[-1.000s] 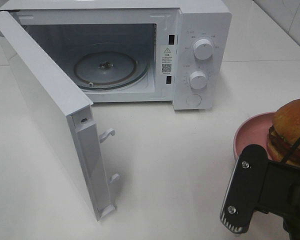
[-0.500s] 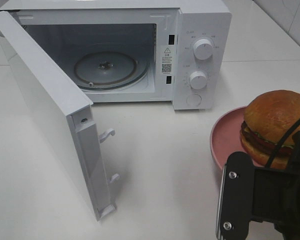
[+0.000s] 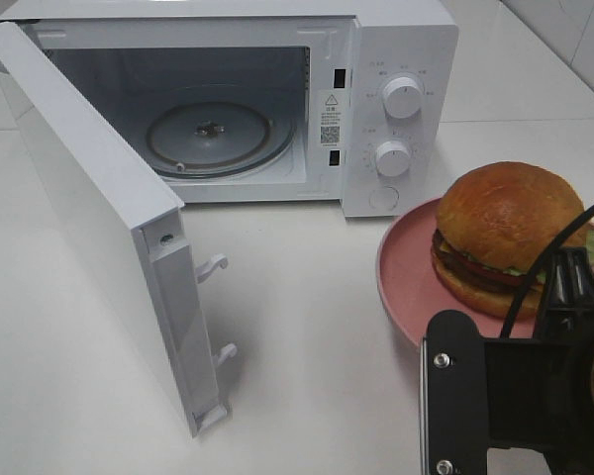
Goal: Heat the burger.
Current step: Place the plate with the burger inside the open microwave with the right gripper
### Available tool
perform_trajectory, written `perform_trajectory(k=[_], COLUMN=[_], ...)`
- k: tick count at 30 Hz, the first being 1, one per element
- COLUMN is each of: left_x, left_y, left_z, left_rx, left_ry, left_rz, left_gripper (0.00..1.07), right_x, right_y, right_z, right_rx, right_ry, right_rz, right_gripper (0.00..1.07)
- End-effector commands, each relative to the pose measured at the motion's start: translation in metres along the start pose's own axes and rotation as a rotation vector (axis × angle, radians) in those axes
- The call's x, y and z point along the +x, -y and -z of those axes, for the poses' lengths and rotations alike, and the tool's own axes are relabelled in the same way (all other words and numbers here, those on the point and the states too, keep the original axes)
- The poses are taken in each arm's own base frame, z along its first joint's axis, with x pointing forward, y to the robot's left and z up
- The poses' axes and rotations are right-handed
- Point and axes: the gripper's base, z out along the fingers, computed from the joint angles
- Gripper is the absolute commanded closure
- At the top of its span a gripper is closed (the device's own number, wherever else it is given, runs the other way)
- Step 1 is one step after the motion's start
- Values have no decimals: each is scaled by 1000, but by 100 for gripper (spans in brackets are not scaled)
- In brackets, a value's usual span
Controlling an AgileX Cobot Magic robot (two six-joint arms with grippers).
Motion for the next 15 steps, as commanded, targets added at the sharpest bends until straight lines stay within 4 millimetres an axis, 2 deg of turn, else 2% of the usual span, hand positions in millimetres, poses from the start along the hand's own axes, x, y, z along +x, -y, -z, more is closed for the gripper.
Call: perform_trajectory(k=[1,15], left_x=[2,2], left_y=[0,0], left_z=[2,2], left_rx=[-5,-5], left_ry=[20,20], left_rz=[1,1], left_gripper=[7,7], right_x=[-2,-10], right_y=[3,2], right_z=[1,2], right_rx=[45,52], right_ry=[28,119], right_rz=[81,254], right_gripper=[107,107])
